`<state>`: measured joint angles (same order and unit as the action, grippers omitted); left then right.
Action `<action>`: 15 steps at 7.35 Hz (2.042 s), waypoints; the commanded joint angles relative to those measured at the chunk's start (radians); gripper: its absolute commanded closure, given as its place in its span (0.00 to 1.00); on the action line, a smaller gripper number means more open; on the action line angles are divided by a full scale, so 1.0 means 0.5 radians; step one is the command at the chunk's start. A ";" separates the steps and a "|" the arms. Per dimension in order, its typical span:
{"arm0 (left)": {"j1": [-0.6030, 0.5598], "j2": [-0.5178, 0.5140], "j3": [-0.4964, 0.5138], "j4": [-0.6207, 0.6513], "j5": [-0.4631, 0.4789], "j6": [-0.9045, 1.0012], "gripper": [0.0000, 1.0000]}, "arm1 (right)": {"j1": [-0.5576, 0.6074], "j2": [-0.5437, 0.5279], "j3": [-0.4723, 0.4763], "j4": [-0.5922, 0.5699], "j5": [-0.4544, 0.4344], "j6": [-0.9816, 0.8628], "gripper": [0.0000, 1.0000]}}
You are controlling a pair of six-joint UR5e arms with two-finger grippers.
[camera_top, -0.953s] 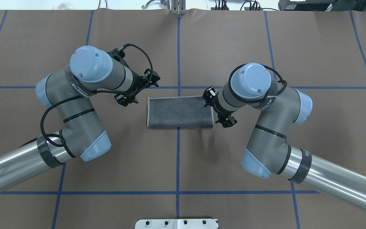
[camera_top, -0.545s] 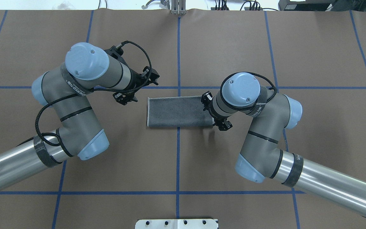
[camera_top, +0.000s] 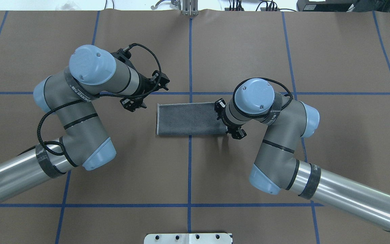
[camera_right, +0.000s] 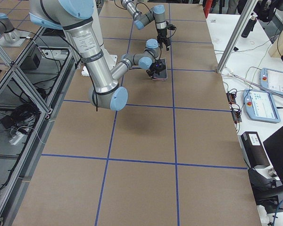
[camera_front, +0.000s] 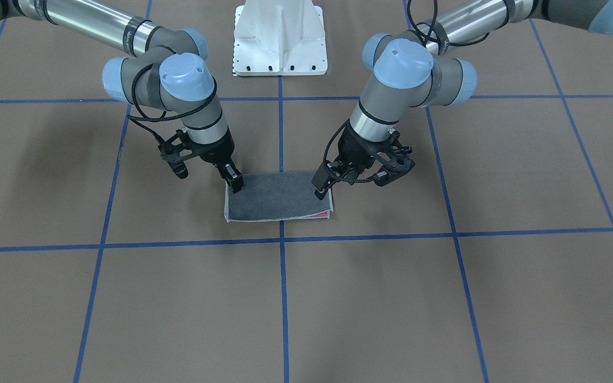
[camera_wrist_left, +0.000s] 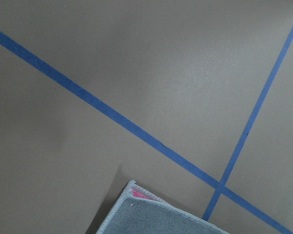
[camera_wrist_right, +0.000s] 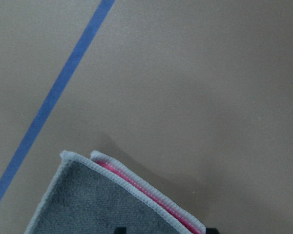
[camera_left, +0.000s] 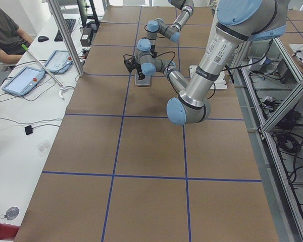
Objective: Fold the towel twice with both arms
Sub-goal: 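Lower the right gripper and grasp the folded towel's end, then drag the towel end toward the robot with the right gripper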
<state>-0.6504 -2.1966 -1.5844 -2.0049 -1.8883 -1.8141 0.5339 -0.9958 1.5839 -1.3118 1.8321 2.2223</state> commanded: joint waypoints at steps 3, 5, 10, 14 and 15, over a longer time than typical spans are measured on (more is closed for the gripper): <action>0.003 0.000 0.003 0.000 0.000 -0.004 0.02 | -0.009 -0.012 0.005 0.000 0.008 -0.051 0.90; 0.000 0.000 0.006 0.000 0.000 -0.004 0.02 | -0.009 -0.015 0.029 0.000 0.008 -0.054 1.00; -0.015 -0.006 0.000 0.000 -0.003 -0.007 0.02 | -0.049 -0.073 0.243 0.000 0.005 0.001 1.00; -0.086 -0.003 -0.062 0.003 -0.058 -0.010 0.02 | -0.254 -0.159 0.449 -0.009 -0.010 0.371 1.00; -0.116 0.000 -0.062 0.003 -0.116 -0.010 0.02 | -0.355 -0.159 0.480 -0.024 -0.013 0.418 1.00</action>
<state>-0.6906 -2.1983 -1.6109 -2.0036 -1.9154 -1.8189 0.4143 -1.0692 1.7947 -1.3169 1.8263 2.3929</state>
